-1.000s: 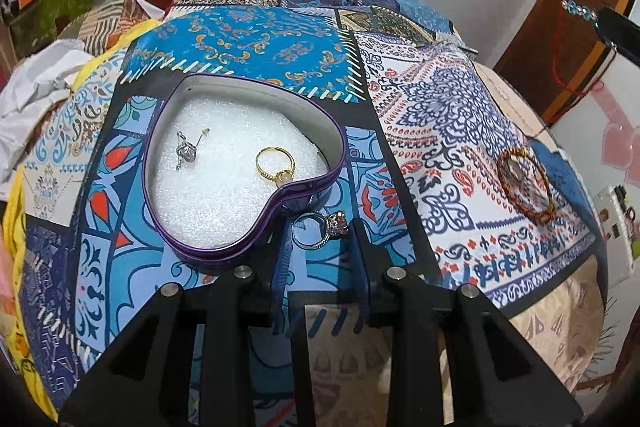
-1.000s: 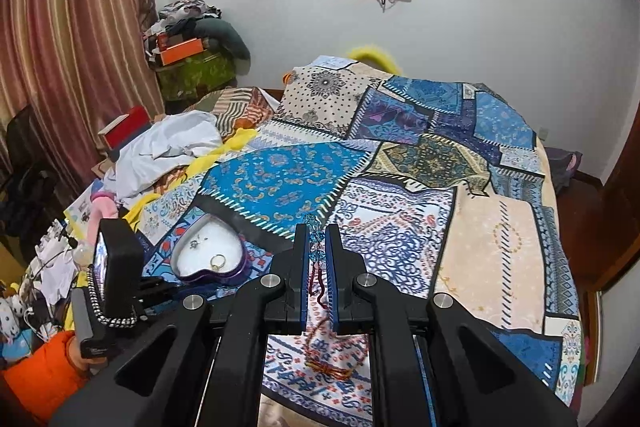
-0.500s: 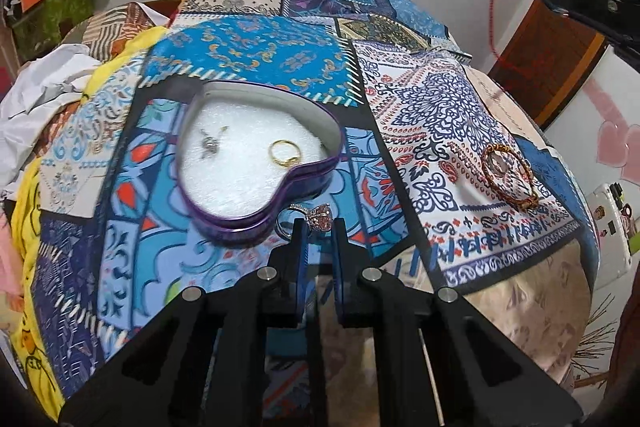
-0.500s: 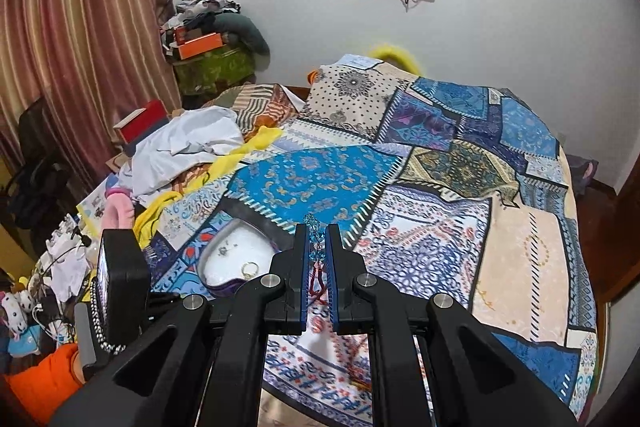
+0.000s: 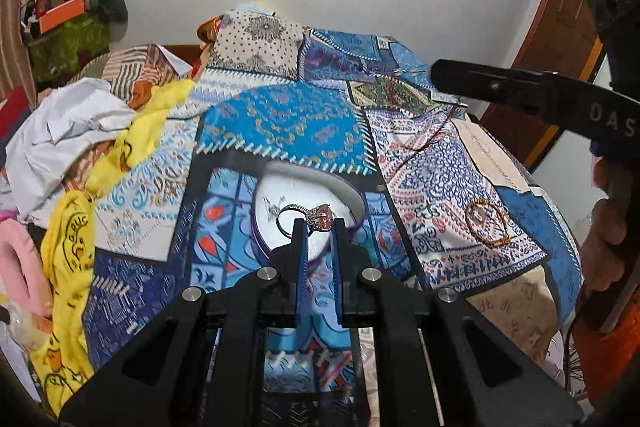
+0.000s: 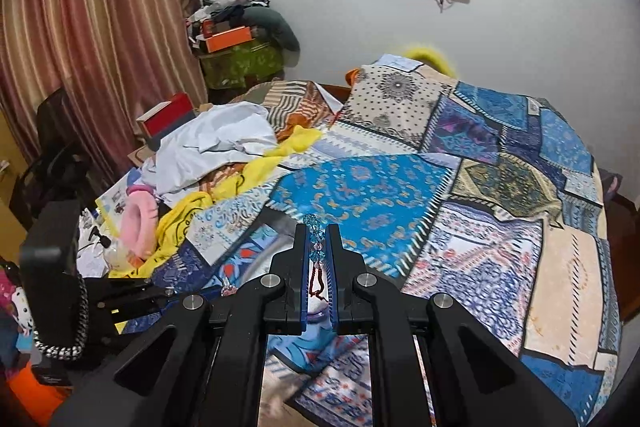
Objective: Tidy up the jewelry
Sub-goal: 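Lower the silver ring into the heart tin and open the left tool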
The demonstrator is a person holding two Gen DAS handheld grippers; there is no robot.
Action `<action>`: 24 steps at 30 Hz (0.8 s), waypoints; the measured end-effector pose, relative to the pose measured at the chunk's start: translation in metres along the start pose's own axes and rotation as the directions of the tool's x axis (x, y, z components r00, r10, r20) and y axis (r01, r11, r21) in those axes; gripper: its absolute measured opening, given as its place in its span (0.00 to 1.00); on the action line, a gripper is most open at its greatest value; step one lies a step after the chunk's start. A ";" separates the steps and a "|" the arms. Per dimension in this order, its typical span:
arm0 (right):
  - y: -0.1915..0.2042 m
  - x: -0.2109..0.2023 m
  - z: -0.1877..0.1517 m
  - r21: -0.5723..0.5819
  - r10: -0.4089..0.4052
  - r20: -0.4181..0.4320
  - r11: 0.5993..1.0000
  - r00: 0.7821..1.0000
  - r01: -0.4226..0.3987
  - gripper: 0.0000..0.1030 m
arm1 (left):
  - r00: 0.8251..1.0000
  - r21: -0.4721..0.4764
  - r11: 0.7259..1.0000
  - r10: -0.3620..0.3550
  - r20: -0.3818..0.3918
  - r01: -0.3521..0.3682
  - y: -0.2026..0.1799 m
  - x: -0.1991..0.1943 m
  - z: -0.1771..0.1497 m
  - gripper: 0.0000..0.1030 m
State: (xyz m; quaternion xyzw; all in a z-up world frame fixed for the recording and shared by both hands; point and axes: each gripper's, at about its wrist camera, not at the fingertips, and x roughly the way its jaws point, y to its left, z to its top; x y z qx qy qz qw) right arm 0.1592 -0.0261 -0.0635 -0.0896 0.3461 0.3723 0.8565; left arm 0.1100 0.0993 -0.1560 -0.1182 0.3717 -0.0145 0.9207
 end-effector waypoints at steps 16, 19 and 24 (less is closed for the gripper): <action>0.016 0.072 -0.003 -0.012 0.040 -0.150 0.999 0.988 -0.042 0.06 | 0.996 0.023 1.000 -0.012 -0.083 0.014 0.011 0.044 -0.001 0.09; 0.010 0.088 -0.008 0.021 0.067 -0.203 0.998 0.977 -0.064 0.06 | 0.995 0.027 0.999 -0.014 -0.096 0.017 0.013 0.050 -0.002 0.09; 0.002 0.104 -0.016 0.078 0.106 -0.269 0.993 0.957 -0.088 0.07 | 0.995 0.035 0.999 -0.004 -0.103 0.008 0.013 0.056 -0.003 0.09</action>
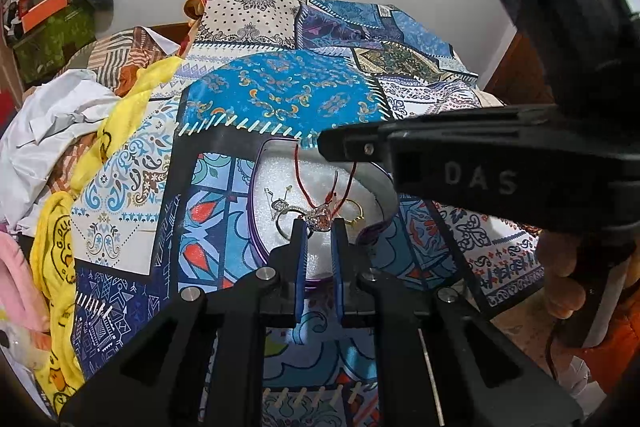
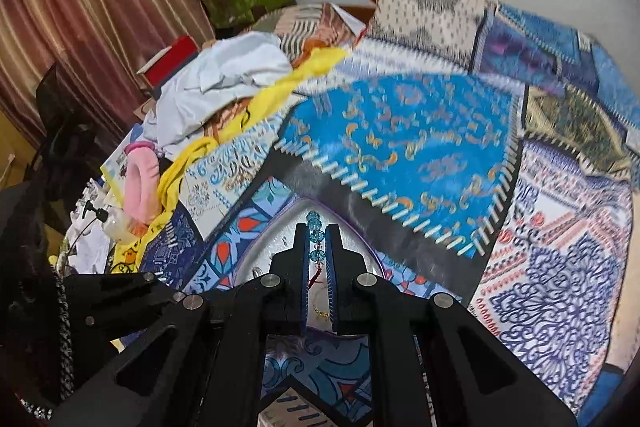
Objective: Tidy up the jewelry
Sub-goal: 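Lower the silver ring into the heart tin and open the left tool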
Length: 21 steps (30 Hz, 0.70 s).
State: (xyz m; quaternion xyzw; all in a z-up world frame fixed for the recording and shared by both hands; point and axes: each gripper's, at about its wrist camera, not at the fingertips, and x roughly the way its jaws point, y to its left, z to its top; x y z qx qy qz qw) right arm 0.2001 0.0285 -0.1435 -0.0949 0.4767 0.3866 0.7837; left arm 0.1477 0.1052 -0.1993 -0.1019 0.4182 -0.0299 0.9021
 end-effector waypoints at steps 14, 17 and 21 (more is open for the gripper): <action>0.009 -0.009 -0.003 -0.030 -0.016 -0.027 0.999 1.000 0.015 0.07 | 0.999 -0.025 0.999 0.026 0.027 -0.025 0.003 -0.018 0.004 0.09; 0.014 -0.023 -0.004 -0.055 -0.050 0.006 0.997 0.999 0.051 0.08 | 0.998 -0.022 0.999 0.037 0.047 -0.036 0.000 -0.028 0.006 0.10; 0.015 -0.049 -0.007 -0.064 -0.081 0.069 0.994 0.994 0.086 0.19 | 0.995 -0.015 0.999 0.054 0.081 -0.053 -0.007 -0.044 0.011 0.17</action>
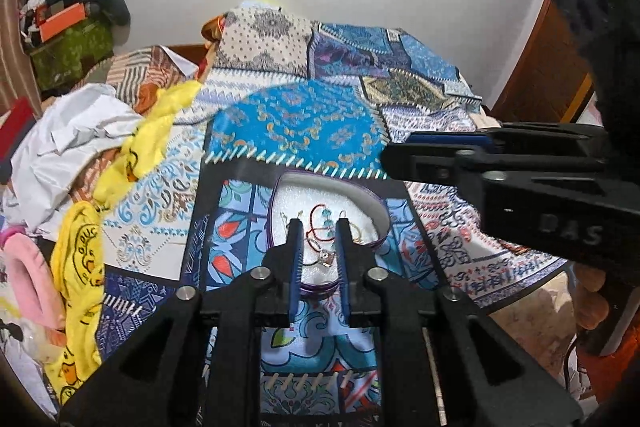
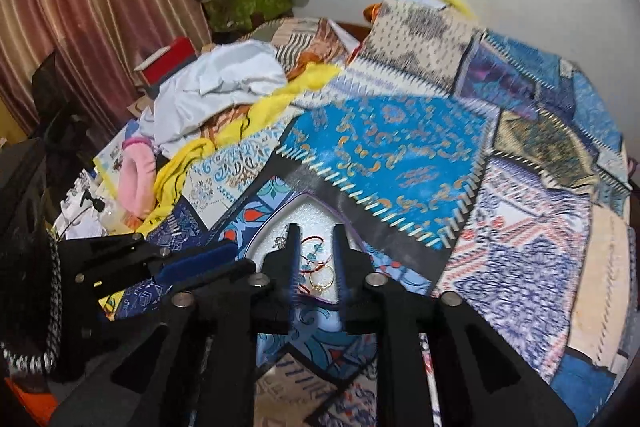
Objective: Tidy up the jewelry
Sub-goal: 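Lower the silver ring into the heart tin and open the left tool, then move both tools to the red-and-gold beaded bracelet on the quilt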
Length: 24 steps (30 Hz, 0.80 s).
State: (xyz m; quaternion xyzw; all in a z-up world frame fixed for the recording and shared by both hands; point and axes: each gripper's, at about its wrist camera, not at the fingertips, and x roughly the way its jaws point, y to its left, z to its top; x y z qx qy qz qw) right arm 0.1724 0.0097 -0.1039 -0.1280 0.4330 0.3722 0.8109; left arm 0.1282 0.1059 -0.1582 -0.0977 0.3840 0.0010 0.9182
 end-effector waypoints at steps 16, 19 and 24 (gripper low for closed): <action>-0.051 -0.105 -0.033 0.102 -0.164 0.208 0.984 0.964 0.146 0.44 | 0.996 0.077 0.997 -0.020 0.083 0.013 -0.066 -0.037 0.017 0.52; -0.071 -0.122 -0.045 0.136 -0.212 0.224 0.973 0.951 0.185 0.44 | 0.996 0.100 0.994 -0.041 0.075 0.033 -0.085 -0.031 0.018 0.55; -0.101 -0.138 -0.066 0.194 -0.272 0.217 0.953 0.937 0.232 0.44 | 0.996 0.143 0.987 -0.077 0.037 0.071 -0.115 -0.014 0.018 0.56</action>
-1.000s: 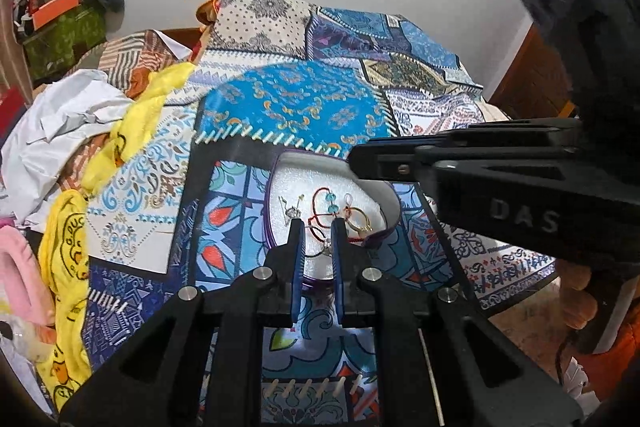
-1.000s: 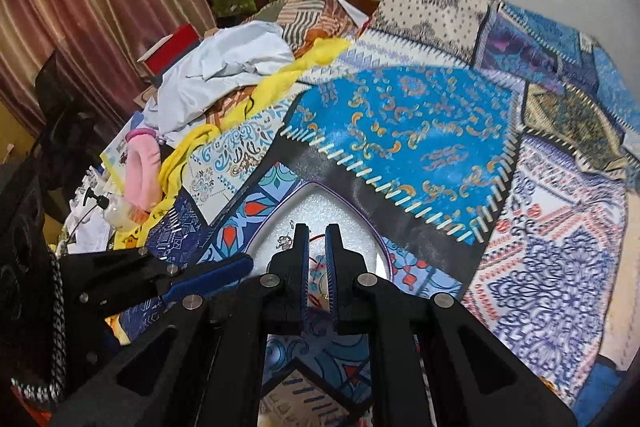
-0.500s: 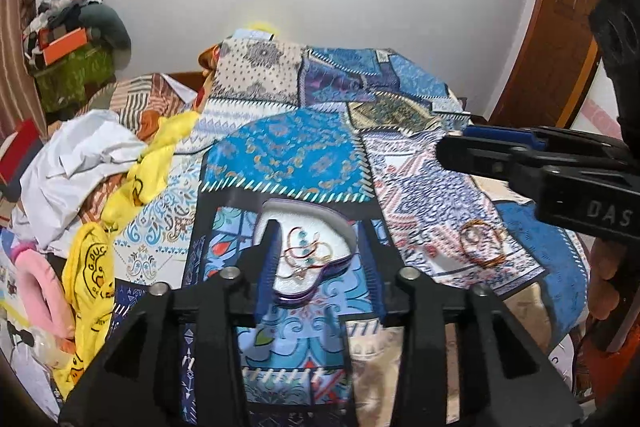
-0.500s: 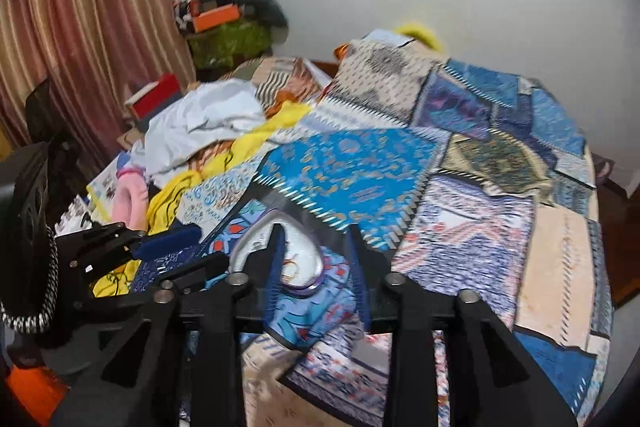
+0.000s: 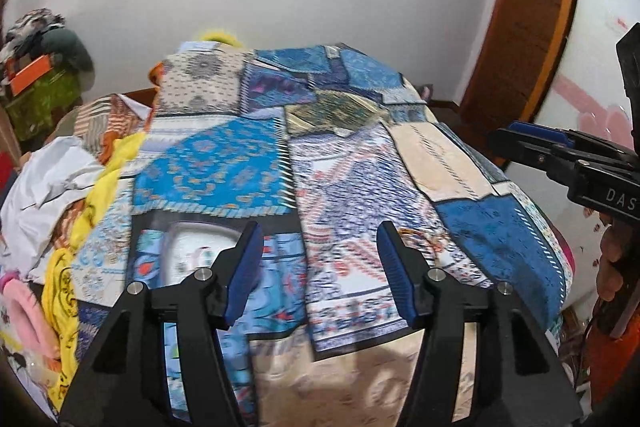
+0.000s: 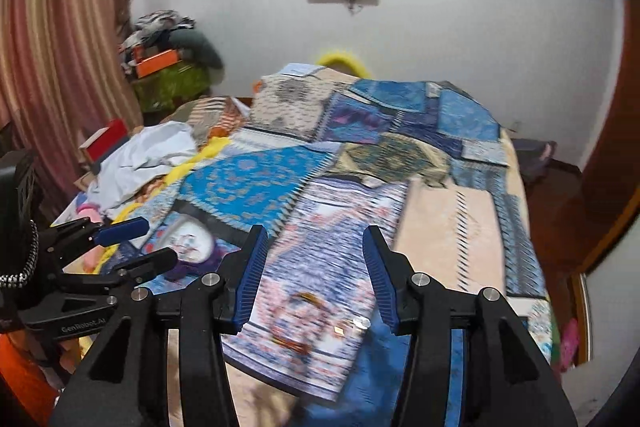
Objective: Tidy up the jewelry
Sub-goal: 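Move both tools to the red-and-gold beaded bracelet on the quilt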
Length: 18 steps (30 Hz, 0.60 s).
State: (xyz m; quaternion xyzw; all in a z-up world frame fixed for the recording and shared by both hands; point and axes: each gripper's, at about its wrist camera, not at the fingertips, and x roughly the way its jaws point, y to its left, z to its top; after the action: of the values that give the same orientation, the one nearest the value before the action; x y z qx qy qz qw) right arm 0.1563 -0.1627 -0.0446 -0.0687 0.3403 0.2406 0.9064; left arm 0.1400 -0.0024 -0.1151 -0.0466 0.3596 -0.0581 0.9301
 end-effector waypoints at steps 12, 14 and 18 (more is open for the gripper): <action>-0.053 0.013 -0.040 0.061 -0.052 -0.100 0.996 0.994 0.058 0.44 | 0.984 0.057 0.994 -0.084 -0.156 0.094 -0.049 0.065 -0.012 0.56; -0.056 0.018 -0.047 0.063 -0.043 -0.121 0.997 0.992 0.051 0.44 | 0.978 0.046 0.992 -0.106 -0.180 0.116 -0.052 0.073 -0.017 0.56; -0.057 0.028 -0.062 0.052 -0.016 -0.170 0.998 0.985 0.025 0.44 | 0.971 0.035 0.991 -0.122 -0.205 0.131 -0.055 0.085 -0.021 0.39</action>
State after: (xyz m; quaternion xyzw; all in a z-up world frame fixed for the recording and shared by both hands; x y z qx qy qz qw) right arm 0.1663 -0.2195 -0.1121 -0.0678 0.4218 0.2151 0.8782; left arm 0.1840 -0.0694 -0.1801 -0.0409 0.4473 -0.1303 0.8839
